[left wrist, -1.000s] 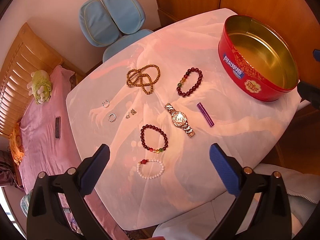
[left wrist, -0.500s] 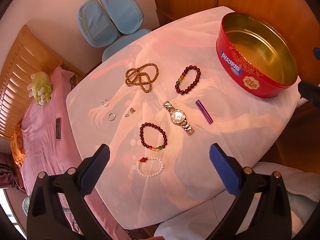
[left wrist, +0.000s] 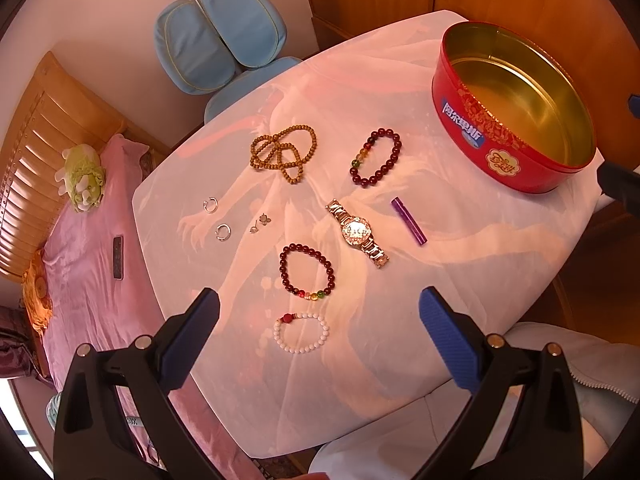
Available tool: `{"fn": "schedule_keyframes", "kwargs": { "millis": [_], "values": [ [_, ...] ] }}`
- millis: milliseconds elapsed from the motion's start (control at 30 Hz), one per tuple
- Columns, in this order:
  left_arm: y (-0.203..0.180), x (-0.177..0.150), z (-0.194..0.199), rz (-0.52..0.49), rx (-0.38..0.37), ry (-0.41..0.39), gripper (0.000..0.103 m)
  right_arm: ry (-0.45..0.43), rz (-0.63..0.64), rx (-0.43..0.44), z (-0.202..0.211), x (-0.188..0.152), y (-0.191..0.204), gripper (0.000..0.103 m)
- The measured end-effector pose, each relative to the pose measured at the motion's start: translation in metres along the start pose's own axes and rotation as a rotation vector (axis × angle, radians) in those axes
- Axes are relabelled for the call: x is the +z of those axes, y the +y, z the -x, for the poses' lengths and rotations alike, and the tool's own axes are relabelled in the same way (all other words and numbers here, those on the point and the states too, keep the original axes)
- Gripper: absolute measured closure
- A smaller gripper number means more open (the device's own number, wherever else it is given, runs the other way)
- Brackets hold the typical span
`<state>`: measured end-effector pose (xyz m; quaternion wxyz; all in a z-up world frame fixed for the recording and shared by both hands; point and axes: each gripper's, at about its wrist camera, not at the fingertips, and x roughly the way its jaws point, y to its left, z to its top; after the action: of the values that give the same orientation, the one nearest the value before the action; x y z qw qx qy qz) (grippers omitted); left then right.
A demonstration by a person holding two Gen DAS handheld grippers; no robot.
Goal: Organize jewelry
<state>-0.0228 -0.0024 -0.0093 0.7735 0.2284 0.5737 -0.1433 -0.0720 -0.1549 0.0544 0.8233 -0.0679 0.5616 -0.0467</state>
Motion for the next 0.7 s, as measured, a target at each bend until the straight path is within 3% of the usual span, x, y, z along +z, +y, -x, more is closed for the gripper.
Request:
{"fn": "schedule_keyframes", "kwargs": {
  "millis": [467,700],
  "values": [
    [0.000,0.000,-0.004,0.020,-0.012,0.015,0.005,0.005,0.022,0.011,-0.008,-0.001,0.004,0.002],
    [0.000,0.000,0.002,0.079,0.018,-0.016,0.005,-0.129,0.147,-0.003,-0.005,-0.009,0.017,0.002]
  ]
}}
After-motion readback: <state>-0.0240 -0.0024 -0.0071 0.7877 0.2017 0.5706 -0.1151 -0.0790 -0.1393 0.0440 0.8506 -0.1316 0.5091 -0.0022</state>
